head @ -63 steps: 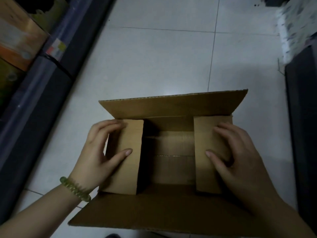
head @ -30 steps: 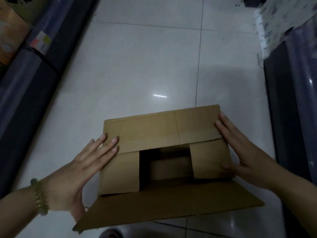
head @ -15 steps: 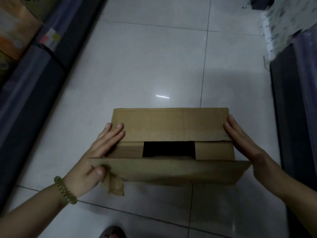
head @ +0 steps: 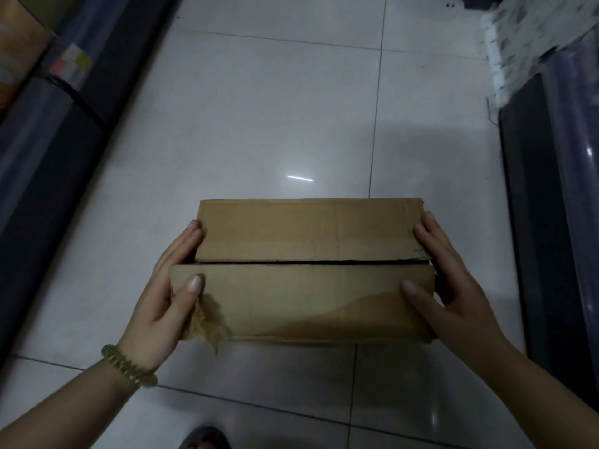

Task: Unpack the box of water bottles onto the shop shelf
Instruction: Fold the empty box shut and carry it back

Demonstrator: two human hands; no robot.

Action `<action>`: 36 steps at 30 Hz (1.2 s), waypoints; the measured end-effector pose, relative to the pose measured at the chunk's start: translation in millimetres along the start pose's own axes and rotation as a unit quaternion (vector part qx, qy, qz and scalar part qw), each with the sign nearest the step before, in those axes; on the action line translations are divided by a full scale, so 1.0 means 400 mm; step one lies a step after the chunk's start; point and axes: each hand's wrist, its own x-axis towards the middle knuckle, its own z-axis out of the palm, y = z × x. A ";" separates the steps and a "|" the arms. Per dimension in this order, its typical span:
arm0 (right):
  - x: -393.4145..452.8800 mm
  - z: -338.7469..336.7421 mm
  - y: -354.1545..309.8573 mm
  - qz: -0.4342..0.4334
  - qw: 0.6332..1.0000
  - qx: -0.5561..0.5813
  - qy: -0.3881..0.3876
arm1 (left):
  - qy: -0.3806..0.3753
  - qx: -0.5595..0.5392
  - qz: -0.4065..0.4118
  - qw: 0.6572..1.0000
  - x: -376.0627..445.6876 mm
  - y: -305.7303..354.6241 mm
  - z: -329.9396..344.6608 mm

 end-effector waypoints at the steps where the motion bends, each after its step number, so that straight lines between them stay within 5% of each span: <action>1: 0.000 0.003 -0.001 0.007 1.000 0.001 0.004 | 0.000 -0.008 -0.008 1.000 0.003 0.002 -0.002; 7: -0.001 0.034 -0.006 0.013 0.997 -0.072 0.037 | 0.022 -0.053 -0.080 0.995 0.036 0.023 -0.001; 13: 0.010 0.052 -0.001 0.085 0.991 -0.032 0.095 | 0.019 -0.126 -0.194 0.973 0.069 0.026 0.035; 22: 0.009 0.050 -0.044 0.122 0.981 0.006 0.152 | 0.007 -0.129 -0.183 0.975 0.106 0.058 0.036; 30: 0.011 -0.057 -0.285 0.135 0.971 0.019 0.195 | -0.003 -0.148 -0.189 0.971 0.134 0.281 -0.053; 36: -0.041 -0.190 -0.610 0.147 0.965 0.000 0.219 | 0.004 -0.167 -0.215 0.962 0.100 0.614 -0.194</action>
